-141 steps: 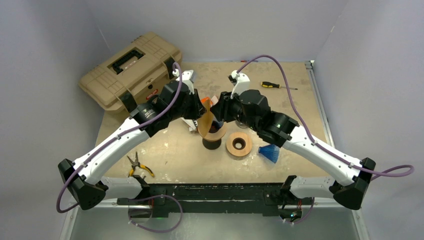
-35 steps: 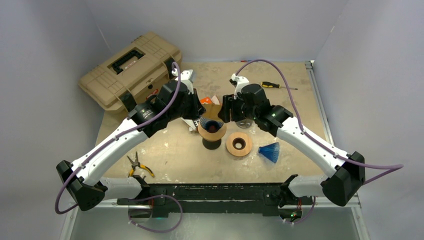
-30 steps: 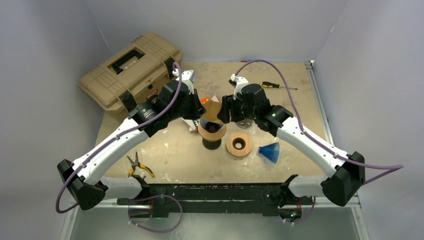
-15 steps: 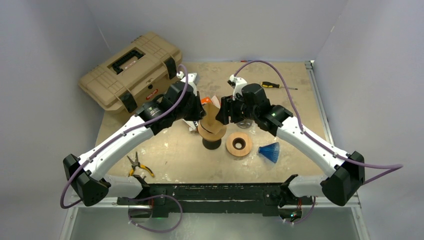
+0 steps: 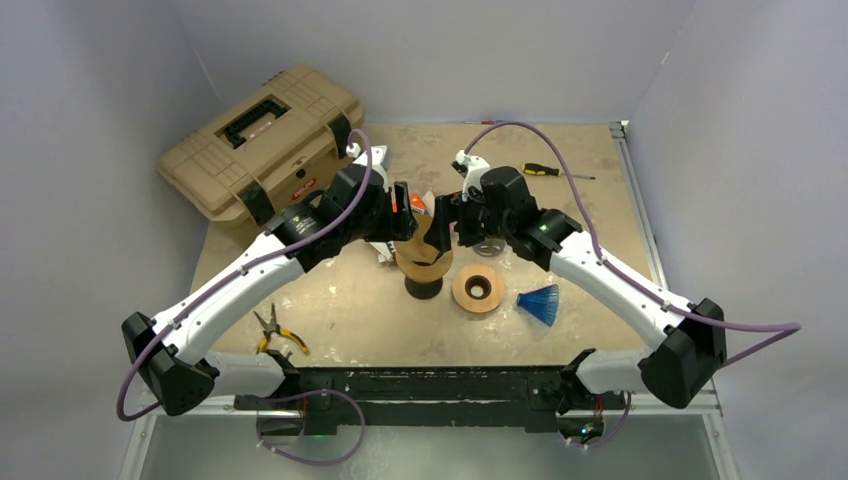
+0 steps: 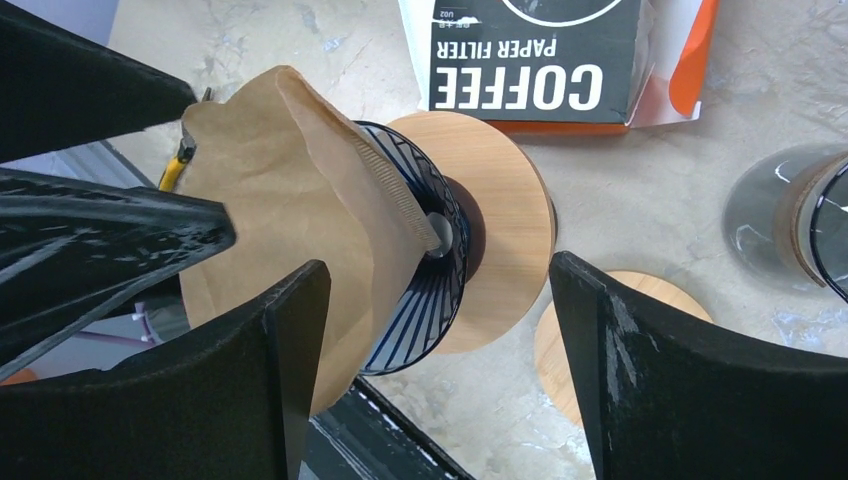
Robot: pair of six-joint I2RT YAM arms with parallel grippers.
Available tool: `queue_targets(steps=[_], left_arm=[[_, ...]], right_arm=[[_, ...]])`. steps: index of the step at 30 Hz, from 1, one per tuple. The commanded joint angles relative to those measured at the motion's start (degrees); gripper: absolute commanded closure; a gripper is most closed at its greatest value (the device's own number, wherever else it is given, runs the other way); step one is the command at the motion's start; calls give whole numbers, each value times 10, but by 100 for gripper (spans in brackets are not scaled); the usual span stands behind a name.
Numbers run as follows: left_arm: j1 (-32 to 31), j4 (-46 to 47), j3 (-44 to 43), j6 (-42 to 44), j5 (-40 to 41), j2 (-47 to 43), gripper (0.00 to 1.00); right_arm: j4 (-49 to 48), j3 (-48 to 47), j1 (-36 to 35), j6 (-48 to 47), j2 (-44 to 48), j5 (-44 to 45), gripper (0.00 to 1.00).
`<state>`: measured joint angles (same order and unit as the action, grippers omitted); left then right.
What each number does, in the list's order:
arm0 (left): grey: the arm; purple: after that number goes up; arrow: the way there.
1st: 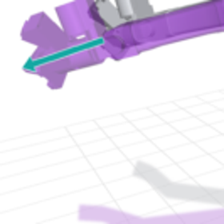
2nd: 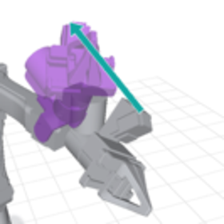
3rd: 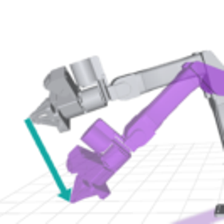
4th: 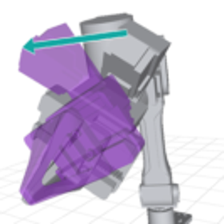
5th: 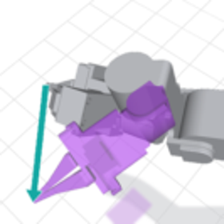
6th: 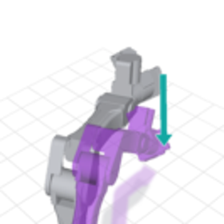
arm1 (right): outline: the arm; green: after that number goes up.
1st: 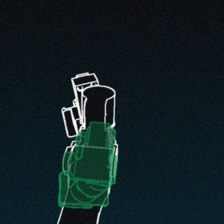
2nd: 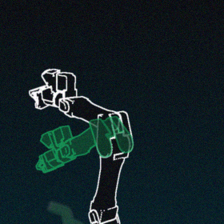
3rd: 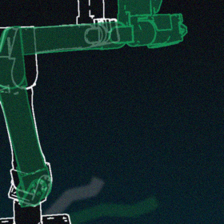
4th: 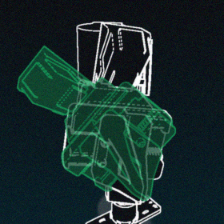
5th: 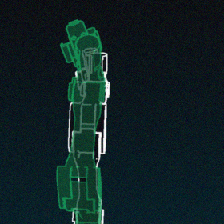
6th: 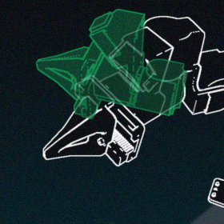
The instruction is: Place the coffee filter in the dripper
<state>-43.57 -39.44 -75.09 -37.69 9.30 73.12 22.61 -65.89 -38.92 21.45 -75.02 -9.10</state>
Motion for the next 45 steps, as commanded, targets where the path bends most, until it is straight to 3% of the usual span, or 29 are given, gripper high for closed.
queue_targets(steps=[1,8,15,25,35,40,43,45], left_arm=[[-1,-23,-4,12,37,-26,34],[-1,-44,14,9,59,-34,27],[0,-27,46,8,43,-38,35],[-1,-4,54,12,28,-17,48],[-1,9,48,18,28,4,51],[-1,9,49,20,30,11,52],[-1,10,50,20,30,12,53],[-1,10,49,20,30,12,54]], right_arm=[[-20,-20,4,-1,-16,-21,15],[-33,-27,4,2,-33,-40,14],[-46,-27,5,4,-51,-58,16],[-50,-18,4,9,-57,-53,38],[-51,-7,4,8,-64,-44,55],[-48,-2,5,7,-63,-34,69],[-49,1,4,6,-63,-31,83],[-48,2,4,6,-62,-32,86]])
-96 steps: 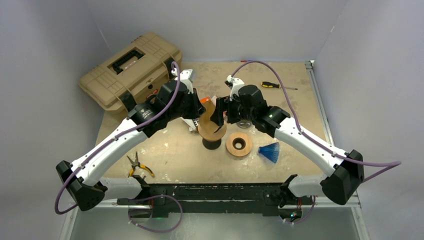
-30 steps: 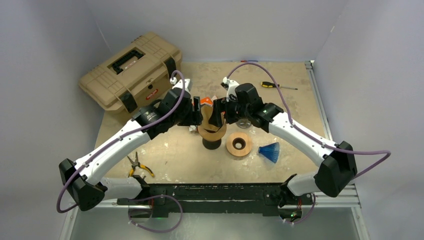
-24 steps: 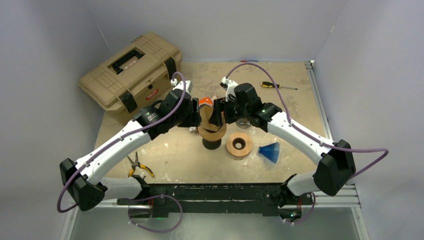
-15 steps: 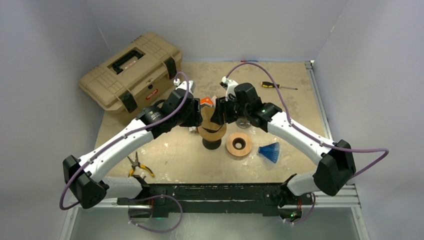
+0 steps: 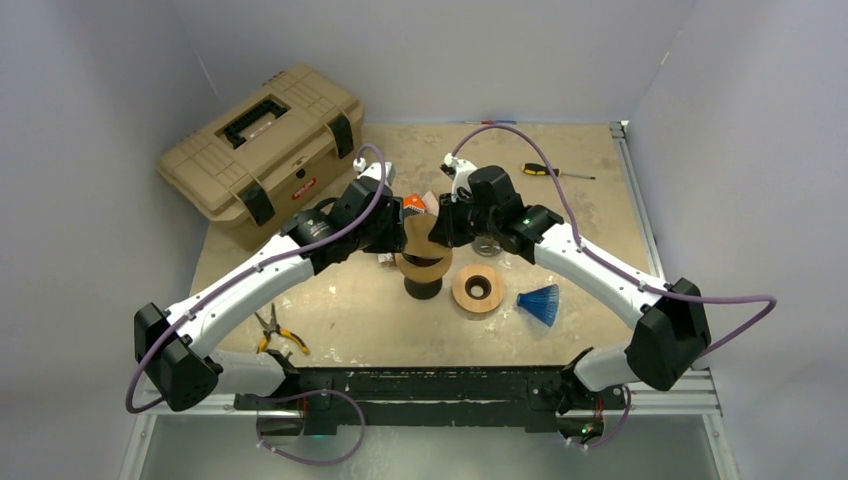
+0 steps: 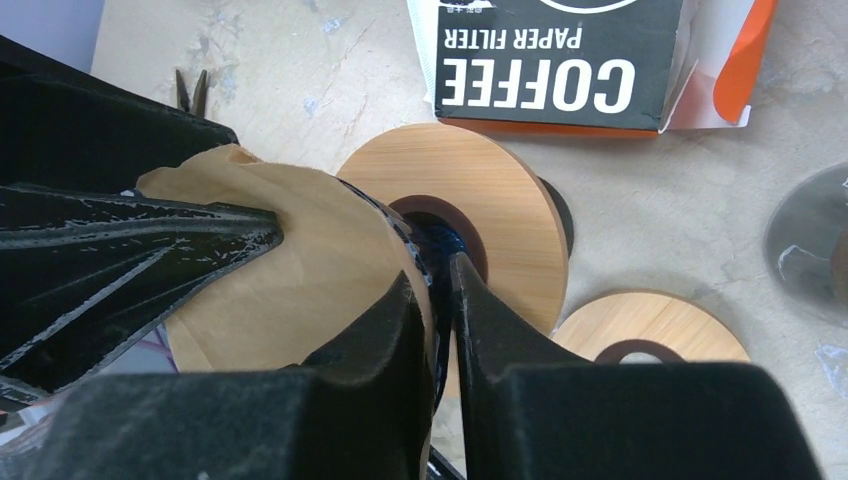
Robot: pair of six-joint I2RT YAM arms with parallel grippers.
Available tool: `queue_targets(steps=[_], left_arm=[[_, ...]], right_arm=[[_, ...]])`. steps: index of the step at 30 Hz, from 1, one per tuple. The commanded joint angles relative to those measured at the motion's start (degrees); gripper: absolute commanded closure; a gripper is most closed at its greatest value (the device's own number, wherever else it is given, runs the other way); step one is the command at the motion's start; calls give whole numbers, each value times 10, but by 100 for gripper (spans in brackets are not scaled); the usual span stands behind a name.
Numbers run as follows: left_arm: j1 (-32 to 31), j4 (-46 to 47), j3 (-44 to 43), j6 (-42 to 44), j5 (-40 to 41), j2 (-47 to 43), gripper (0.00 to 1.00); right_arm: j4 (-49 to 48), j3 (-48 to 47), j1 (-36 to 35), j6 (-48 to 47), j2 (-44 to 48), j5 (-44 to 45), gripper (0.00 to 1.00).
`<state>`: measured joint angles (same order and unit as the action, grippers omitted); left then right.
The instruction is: Place the coffee filter in the dripper
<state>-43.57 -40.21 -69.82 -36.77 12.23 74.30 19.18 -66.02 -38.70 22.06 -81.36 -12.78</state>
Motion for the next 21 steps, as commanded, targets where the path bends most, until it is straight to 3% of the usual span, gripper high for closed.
queue_targets(steps=[1,8,11,16,21], left_arm=[[0,17,-3,11,0,0,54],[-1,22,-2,9,-4,0,55],[-1,29,-2,7,-12,2,57],[-1,36,-3,7,-23,10,59],[-1,42,0,7,-28,15,61]], right_arm=[[-14,4,2,0,2,4,85],[-18,-5,2,-6,11,12,49],[-28,-8,2,-7,10,5,37],[-21,-14,2,-7,-5,7,35],[-28,-3,2,-6,-8,1,42]])
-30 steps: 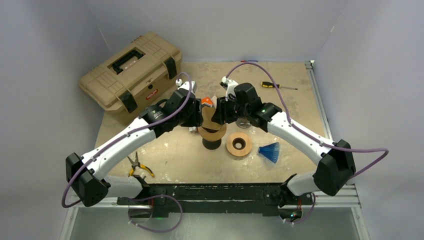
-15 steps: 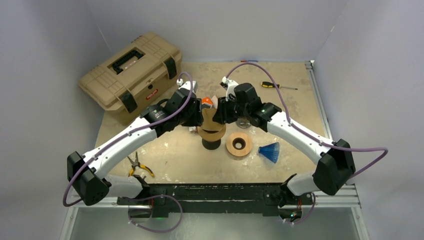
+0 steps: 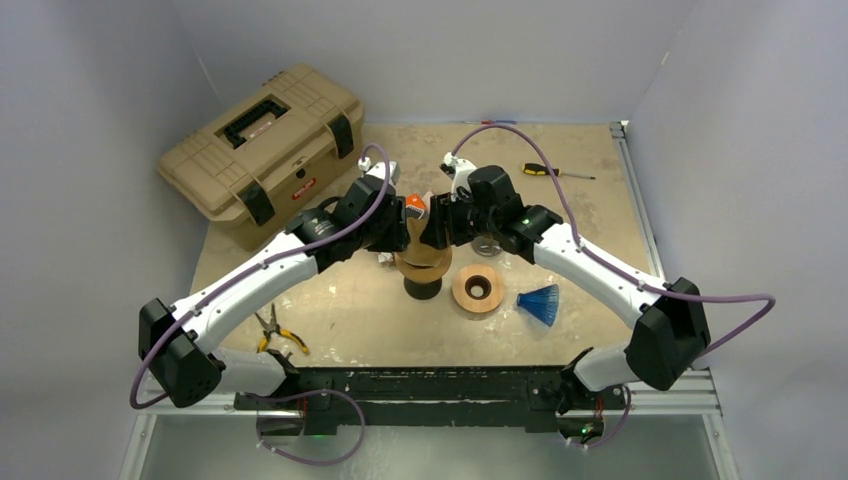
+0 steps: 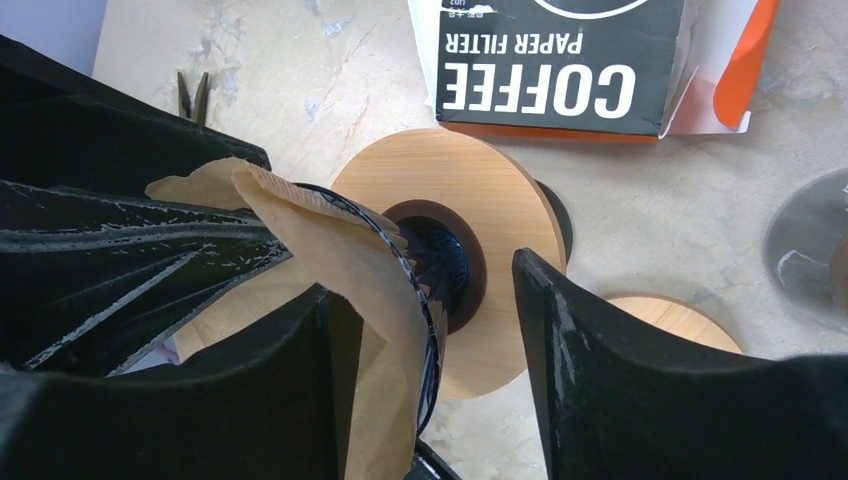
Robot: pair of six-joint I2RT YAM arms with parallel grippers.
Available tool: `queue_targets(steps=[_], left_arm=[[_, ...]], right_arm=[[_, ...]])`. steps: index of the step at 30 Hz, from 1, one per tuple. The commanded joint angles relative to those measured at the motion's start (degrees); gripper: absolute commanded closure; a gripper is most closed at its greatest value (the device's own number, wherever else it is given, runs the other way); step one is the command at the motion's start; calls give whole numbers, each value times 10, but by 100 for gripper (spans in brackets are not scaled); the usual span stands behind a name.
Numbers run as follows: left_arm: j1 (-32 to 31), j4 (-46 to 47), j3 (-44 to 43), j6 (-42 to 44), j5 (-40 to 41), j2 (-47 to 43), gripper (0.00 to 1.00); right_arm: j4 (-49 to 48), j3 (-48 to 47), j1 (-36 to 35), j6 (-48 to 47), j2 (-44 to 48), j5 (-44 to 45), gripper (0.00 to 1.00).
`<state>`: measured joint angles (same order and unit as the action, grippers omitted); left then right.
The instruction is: Place the coffee filter in the dripper
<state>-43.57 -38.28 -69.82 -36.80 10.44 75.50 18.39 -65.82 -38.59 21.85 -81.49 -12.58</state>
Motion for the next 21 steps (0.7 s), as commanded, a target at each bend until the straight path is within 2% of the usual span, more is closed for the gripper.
queue_targets(steps=[1,11,16,21], left_arm=[[-1,23,0,8,-10,4,62],[-1,28,8,6,-11,12,67],[-1,23,6,6,-6,12,67],[-1,18,1,6,-1,9,66]], right_arm=[[-20,-4,0,-4,-8,-1,45],[-22,9,-1,-4,-11,3,58],[-20,9,-1,-5,-11,7,70],[-21,9,0,-6,-8,2,71]])
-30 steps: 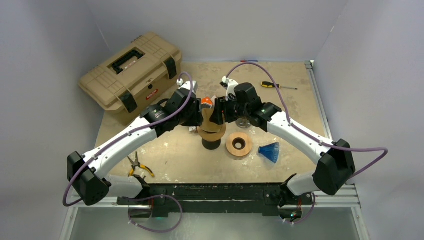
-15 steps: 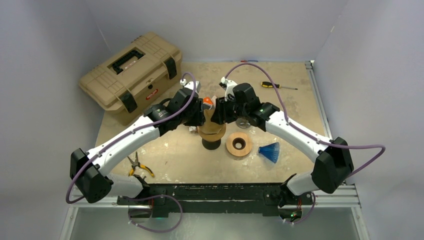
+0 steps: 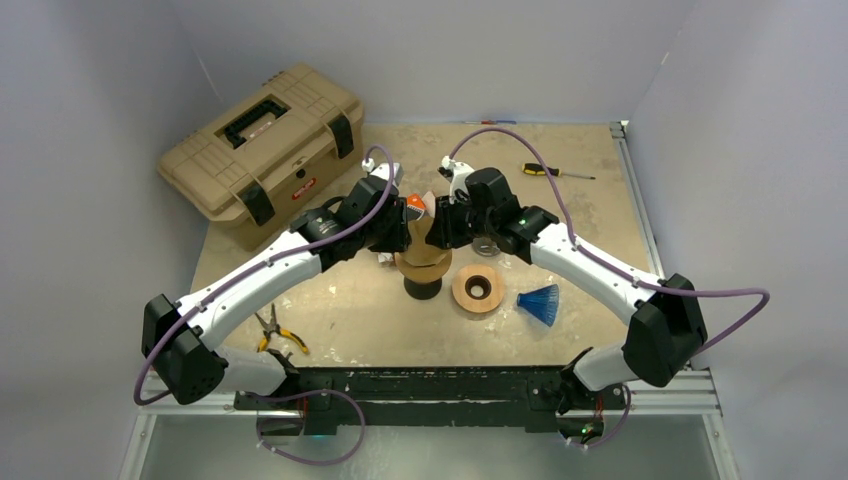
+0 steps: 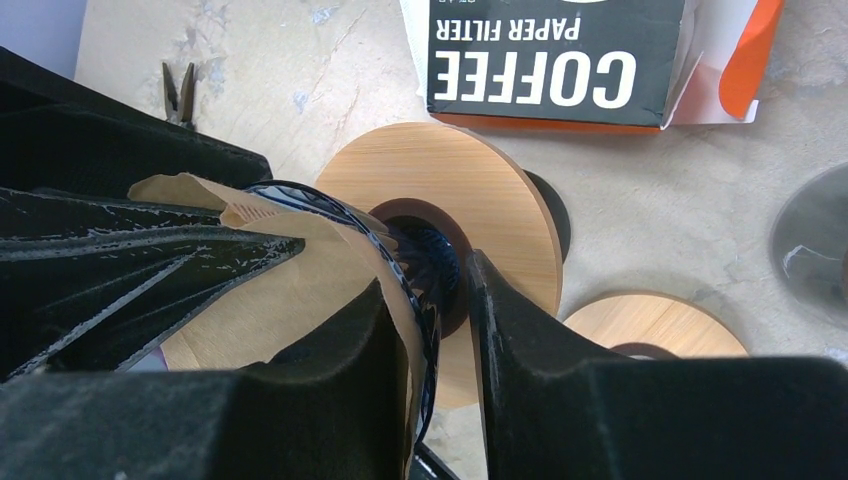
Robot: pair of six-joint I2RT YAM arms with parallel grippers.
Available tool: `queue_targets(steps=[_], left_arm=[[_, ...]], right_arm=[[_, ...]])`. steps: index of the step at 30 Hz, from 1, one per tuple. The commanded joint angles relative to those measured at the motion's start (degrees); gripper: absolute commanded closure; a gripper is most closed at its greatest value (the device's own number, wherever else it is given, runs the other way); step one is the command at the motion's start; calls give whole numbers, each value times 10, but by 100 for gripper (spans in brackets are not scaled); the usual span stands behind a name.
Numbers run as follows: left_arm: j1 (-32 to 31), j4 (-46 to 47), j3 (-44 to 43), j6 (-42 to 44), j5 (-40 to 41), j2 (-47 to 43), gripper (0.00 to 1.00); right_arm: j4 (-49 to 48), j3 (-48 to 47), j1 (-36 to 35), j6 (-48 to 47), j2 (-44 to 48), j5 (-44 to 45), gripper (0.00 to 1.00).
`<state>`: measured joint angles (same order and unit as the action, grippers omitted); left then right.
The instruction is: Place the coffee filter in the dripper
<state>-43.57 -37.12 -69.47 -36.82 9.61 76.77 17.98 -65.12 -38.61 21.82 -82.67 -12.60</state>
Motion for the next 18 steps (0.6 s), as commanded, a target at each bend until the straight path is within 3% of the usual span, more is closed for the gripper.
queue_targets(steps=[1,18], left_arm=[[0,6,-2,7,8,-5,65],[-1,12,-14,-1,-18,-44,33]], right_arm=[[-17,1,-1,-6,6,0,70],[-2,-8,0,-1,65,0,25]])
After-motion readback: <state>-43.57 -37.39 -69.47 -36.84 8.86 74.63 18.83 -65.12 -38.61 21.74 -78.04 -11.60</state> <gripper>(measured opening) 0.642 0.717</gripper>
